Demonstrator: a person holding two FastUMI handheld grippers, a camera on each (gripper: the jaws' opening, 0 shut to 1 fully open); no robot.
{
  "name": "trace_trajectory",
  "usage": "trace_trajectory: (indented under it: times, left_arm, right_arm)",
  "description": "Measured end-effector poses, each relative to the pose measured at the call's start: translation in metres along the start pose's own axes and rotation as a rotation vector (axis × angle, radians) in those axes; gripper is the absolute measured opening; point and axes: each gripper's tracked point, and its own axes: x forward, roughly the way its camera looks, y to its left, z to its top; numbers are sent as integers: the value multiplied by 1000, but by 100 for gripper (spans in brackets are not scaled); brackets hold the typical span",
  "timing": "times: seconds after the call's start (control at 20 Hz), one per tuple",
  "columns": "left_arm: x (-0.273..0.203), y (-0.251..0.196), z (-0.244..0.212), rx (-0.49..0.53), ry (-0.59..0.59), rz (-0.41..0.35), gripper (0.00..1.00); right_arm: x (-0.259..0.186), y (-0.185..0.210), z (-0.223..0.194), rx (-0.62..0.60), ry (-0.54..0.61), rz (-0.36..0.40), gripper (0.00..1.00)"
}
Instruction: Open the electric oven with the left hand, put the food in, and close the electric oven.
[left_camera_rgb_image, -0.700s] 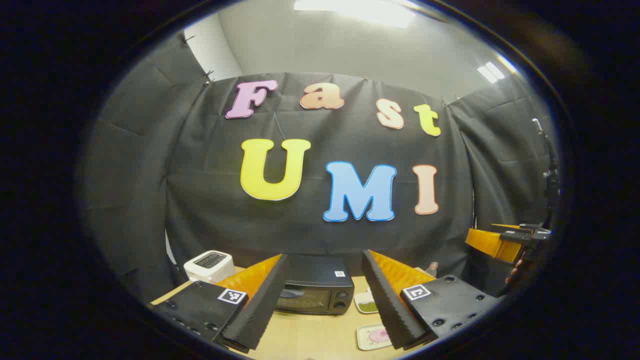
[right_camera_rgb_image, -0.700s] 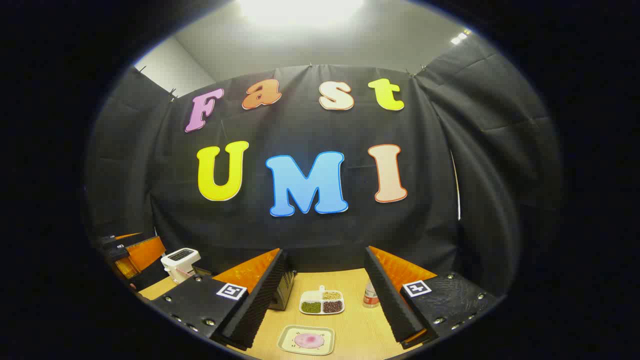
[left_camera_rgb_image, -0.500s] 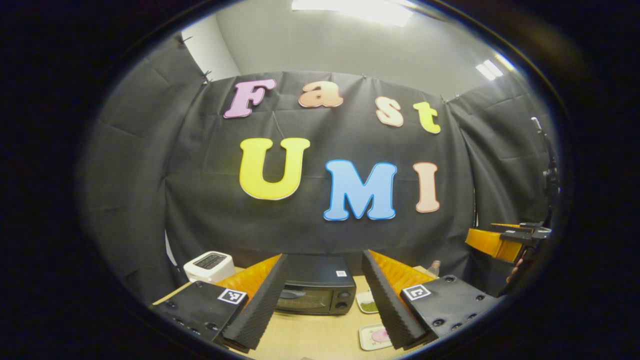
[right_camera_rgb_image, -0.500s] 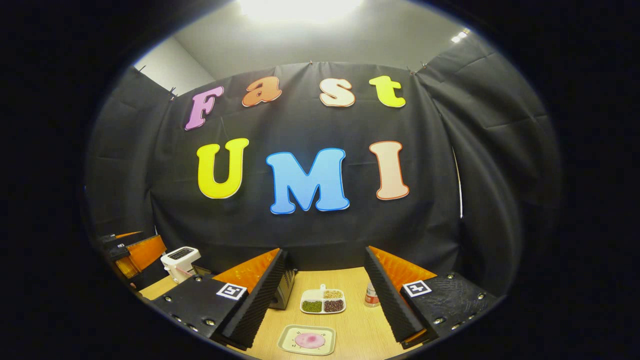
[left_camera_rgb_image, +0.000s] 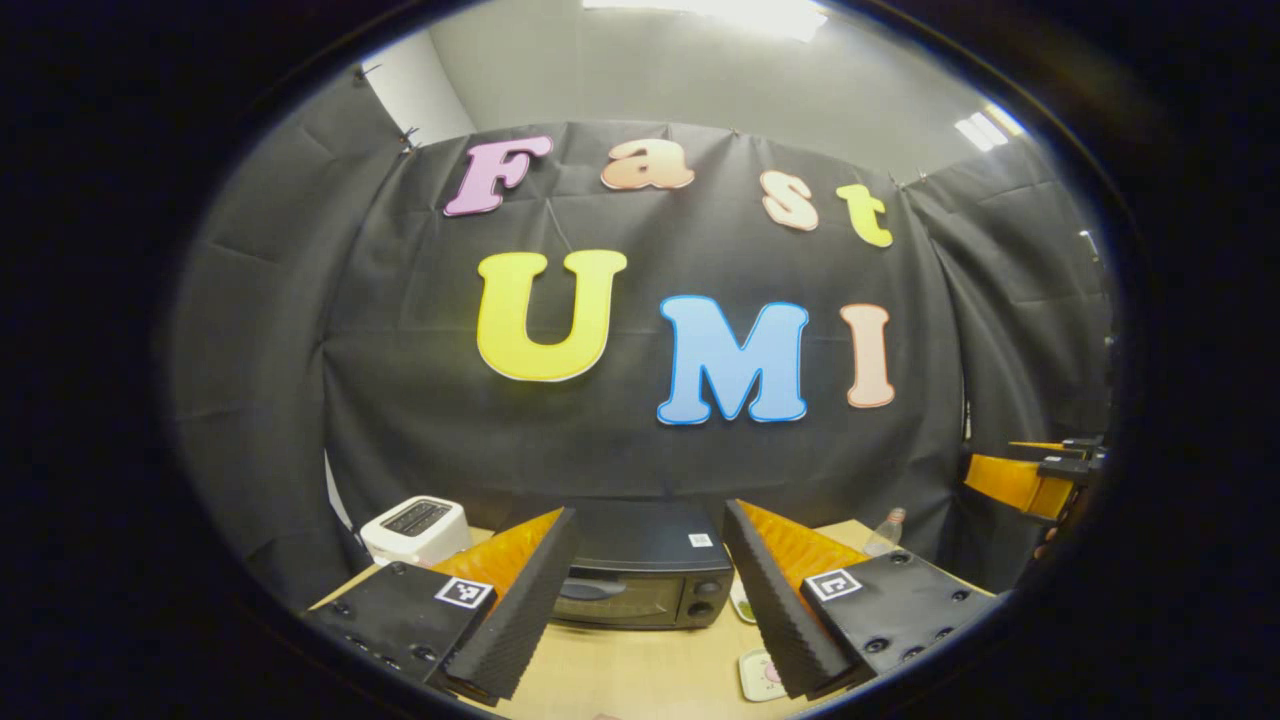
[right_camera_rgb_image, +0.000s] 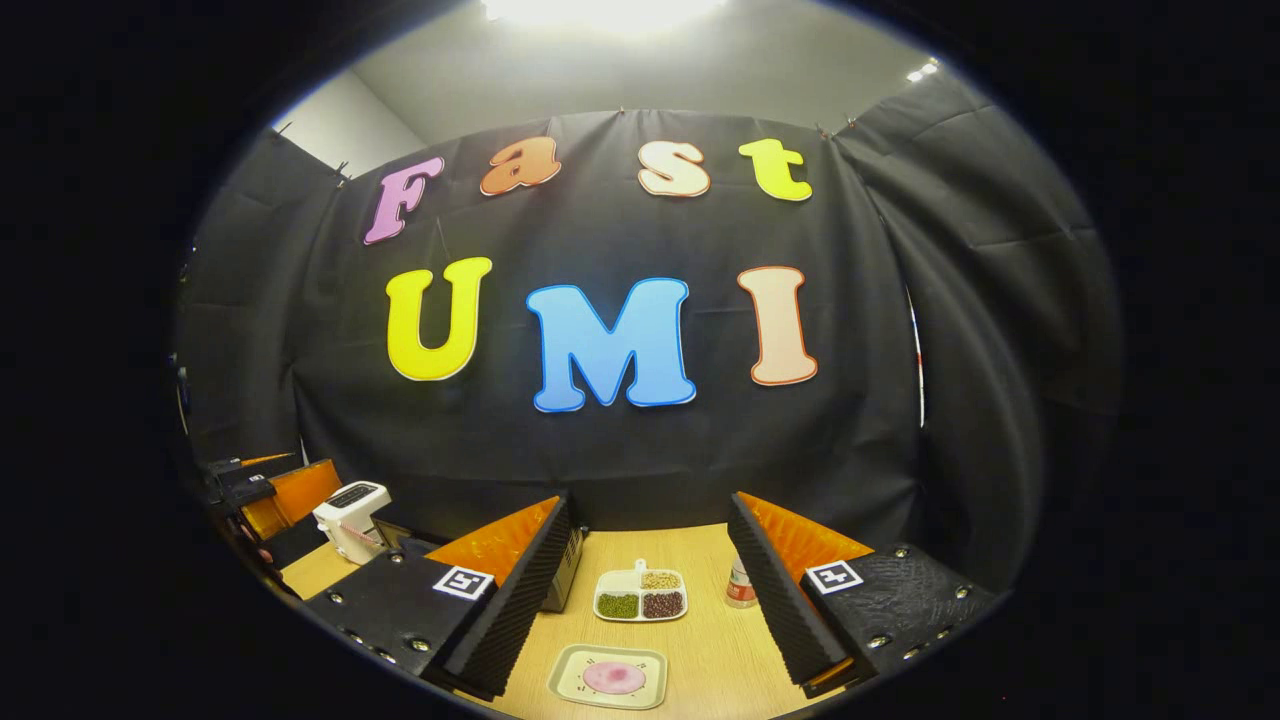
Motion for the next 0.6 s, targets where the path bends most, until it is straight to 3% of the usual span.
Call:
trace_trajectory:
  times: [0.1, 0.6]
  left_arm:
    - [18, 12, -19, 9, 53, 22, 97]
    - [125, 46, -115, 29, 238, -16, 98]
  right_arm:
    - [2, -2, -5, -2, 12, -8, 98]
    - [12, -13, -36, -25, 90, -68, 98]
